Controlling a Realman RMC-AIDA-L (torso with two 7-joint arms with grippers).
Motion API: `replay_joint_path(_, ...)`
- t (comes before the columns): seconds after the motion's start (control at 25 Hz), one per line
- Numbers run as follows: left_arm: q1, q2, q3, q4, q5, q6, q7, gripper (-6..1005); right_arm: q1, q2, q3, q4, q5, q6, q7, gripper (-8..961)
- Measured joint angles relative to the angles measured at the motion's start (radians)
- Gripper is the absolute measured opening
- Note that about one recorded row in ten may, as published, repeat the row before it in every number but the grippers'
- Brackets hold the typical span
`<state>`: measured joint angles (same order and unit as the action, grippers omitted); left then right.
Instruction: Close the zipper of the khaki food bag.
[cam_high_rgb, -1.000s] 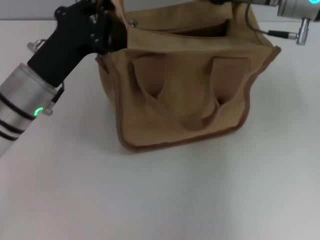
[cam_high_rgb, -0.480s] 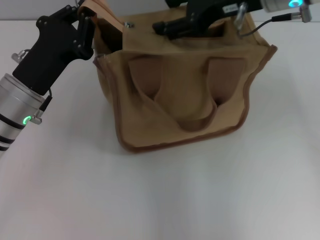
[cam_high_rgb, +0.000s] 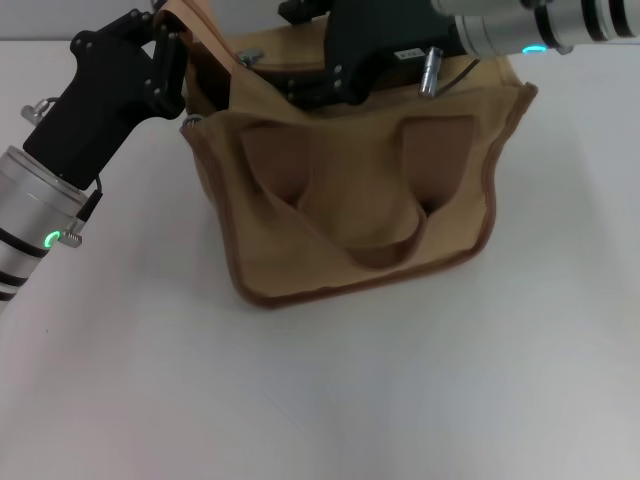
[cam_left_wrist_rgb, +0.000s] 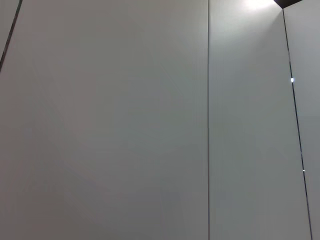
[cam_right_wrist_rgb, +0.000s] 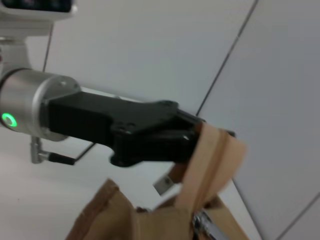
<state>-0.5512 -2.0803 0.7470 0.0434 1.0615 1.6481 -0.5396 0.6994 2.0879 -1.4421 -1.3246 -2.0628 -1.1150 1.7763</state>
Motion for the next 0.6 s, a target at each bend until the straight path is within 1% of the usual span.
replay_joint_path(0.04,-0.003,0.000,0.000,-0.001,0.000,-0.001,0.000,28,-0.010,0.001,-0.015,-0.013,0.018,0.017,-0.031,700)
replay_joint_path(0.24,-0.008,0.000,0.000,-0.003,0.000,-0.001,0.000,27,-0.016,0.001,-0.036,-0.009,0.064,0.065,-0.076,700)
replay_joint_path(0.6,-0.008,0.000,-0.002,0.001,0.000,-0.003,0.001,28,-0.024,0.001,-0.029,0.001,0.088,0.116,-0.103,699)
